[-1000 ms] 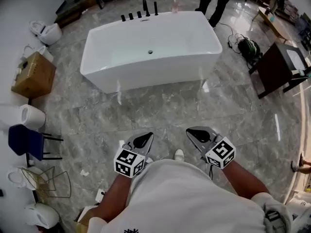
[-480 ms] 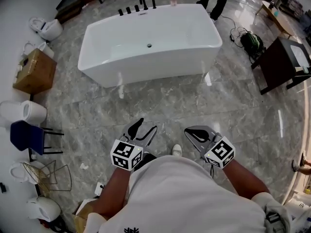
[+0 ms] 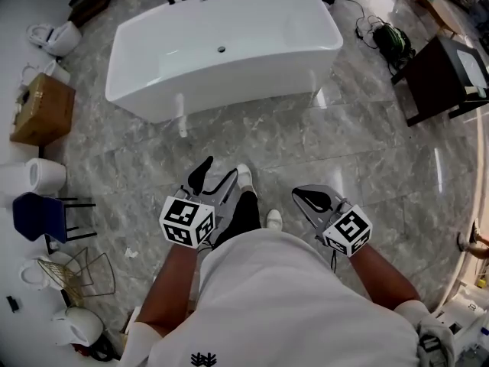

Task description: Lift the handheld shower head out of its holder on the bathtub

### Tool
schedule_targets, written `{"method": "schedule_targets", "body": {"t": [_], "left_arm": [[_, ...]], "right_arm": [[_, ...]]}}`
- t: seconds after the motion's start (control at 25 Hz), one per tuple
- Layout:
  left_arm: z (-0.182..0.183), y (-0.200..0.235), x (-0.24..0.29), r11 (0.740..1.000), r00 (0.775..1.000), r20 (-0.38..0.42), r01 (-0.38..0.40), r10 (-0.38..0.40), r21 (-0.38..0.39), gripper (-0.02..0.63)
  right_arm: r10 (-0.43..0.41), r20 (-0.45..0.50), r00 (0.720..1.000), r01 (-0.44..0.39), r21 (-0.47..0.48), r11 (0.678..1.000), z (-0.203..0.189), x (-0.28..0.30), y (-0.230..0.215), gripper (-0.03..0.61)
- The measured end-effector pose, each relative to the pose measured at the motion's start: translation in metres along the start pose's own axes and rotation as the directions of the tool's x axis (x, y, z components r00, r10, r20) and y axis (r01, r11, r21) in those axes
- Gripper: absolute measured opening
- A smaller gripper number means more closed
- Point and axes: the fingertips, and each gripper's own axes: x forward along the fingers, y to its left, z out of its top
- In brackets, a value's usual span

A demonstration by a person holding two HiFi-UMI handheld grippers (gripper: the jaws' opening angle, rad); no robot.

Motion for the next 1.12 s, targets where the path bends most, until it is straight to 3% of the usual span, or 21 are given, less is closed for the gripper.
{"method": "schedule_targets", "body": {"t": [0.2,0.4,0.6,0.88,1.12], "left_arm": [[0.016,0.035,0.045,0.999,0.999,0.004,0.033,-0.033,0.004,0.273],[0.052,0.089,0.091,0.998,0.998,0.005,0.055,-0.056,0.010,0.275],[0.096,0.138,0.127,0.997,0.997,0.028,0.072,-0.073,0.033,0.275],[0.120,0.202,0.167,0.997,0.997,0.024,0.067,-0.068,0.036,0.273],[0.138,0.217,0.201,0.998,0.998,0.025,0.064,-0.065,0.018,0.273]], "right_arm": [[-0.065,-0.019,0.998,0.065,0.019,0.998,0.013,0.027,-0.046,0.018],[-0.114,-0.037,0.993,0.115,0.016,0.993,0.052,0.065,-0.095,0.017],[-0.125,-0.057,0.991,0.124,-0.027,0.992,0.099,0.114,-0.133,0.017],[-0.131,-0.078,0.988,0.126,-0.063,0.990,0.136,0.172,-0.170,0.017],[-0.124,-0.079,0.989,0.121,-0.039,0.992,0.151,0.186,-0.203,0.014]]}}
